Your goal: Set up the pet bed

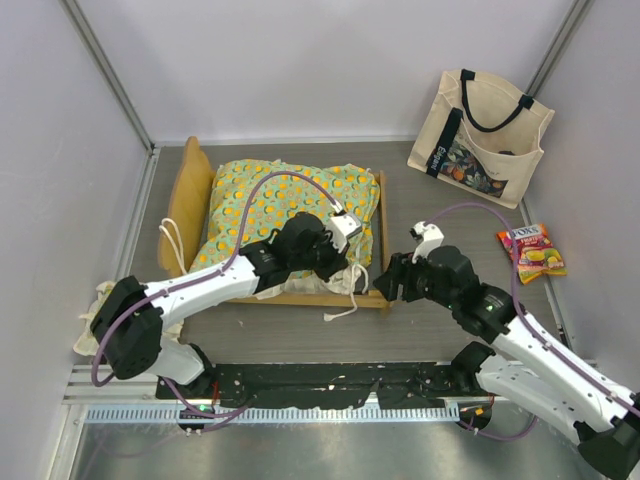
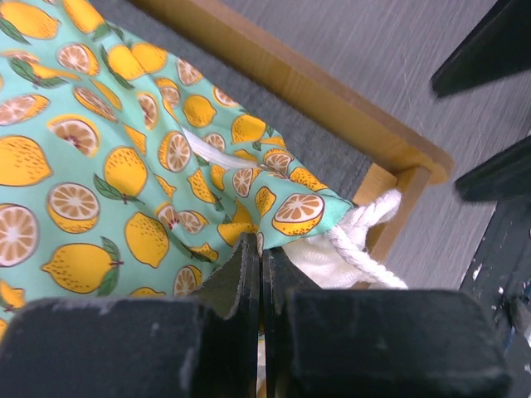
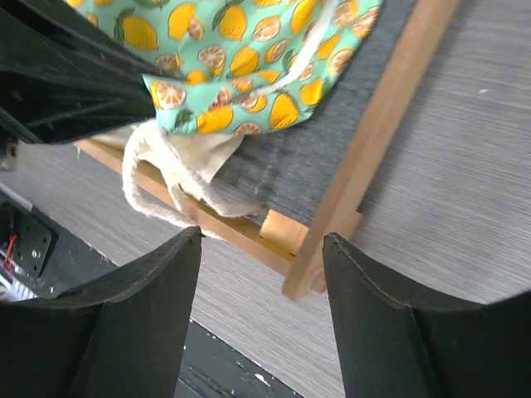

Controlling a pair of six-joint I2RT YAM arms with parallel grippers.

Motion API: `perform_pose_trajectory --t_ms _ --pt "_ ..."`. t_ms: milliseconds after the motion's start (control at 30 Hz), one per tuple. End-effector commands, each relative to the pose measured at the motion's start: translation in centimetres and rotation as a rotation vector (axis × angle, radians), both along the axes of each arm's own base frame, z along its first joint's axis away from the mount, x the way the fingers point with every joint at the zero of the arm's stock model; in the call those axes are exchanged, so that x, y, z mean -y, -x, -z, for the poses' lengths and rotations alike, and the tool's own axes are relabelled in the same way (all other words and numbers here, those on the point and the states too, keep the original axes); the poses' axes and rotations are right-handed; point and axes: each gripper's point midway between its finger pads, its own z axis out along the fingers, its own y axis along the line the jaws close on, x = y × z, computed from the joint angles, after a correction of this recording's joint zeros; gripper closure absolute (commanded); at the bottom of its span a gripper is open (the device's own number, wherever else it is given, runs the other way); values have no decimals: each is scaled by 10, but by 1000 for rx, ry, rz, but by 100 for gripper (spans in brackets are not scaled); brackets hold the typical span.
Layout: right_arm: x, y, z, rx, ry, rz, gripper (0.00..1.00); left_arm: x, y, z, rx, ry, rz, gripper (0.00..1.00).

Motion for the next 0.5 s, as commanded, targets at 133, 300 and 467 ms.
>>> perform_pose_trajectory --t_ms 133,300,467 --pt "53 -16 -26 45 77 311 34 15 5 -14 -56 6 58 100" --pt "48 -20 -13 -9 80 338 34 18 10 1 -143 -102 52 98" --pt "31 -27 -3 -44 47 320 34 12 12 19 -227 -226 25 94"
